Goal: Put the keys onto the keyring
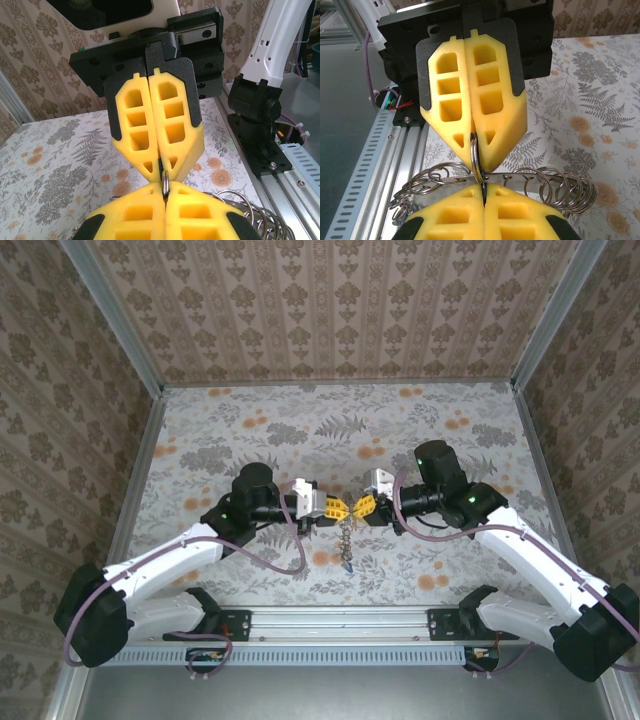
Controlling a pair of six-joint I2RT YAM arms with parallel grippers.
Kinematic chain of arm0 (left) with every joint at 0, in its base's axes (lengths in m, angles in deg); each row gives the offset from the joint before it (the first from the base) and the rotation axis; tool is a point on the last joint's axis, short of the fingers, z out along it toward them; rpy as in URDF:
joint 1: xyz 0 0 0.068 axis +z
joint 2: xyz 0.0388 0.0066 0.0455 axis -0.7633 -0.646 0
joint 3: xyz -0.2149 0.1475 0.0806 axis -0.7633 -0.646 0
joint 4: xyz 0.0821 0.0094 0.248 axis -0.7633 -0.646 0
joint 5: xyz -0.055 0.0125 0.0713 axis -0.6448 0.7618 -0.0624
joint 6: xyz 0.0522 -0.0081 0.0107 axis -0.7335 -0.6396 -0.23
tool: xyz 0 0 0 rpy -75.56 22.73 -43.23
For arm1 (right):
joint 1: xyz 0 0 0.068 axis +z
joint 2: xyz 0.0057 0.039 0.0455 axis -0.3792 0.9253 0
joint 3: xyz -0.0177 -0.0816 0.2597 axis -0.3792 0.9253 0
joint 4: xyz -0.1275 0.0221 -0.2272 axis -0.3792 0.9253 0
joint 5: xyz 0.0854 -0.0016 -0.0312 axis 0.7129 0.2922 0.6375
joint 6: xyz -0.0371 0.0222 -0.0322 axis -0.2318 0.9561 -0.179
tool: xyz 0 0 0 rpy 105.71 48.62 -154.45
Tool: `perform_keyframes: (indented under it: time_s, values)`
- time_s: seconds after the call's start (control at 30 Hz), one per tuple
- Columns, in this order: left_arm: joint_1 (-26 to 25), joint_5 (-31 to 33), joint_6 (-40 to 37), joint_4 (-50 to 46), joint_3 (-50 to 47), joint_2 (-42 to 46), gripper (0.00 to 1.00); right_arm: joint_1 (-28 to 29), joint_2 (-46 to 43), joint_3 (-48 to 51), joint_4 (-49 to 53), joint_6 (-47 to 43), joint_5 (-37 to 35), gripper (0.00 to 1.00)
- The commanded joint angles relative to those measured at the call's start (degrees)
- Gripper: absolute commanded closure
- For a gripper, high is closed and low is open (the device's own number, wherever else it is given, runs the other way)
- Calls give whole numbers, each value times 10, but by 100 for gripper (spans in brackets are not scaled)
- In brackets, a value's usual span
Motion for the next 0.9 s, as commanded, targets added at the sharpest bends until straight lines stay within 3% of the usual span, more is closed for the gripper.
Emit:
perform_keyframes:
  time_s: [0.0, 0.3, 0.43, 0.7, 0.87]
  values:
    - [-5, -7, -2, 40, 18, 19, 100, -2, 11, 6, -10, 9, 27, 94]
    - [-10, -7, 4, 61, 9, 26, 100, 16, 57, 2, -63, 45, 53, 88]
    - [-12, 2, 8, 63, 7, 33, 100, 17, 61, 0, -74, 48, 50, 77]
    - [-14, 20, 11, 79, -5, 33, 100, 17, 24, 1, -67, 40, 27, 77]
    - [-13, 36, 4, 73, -22, 50, 100, 8, -24, 27, -42, 31, -4, 71]
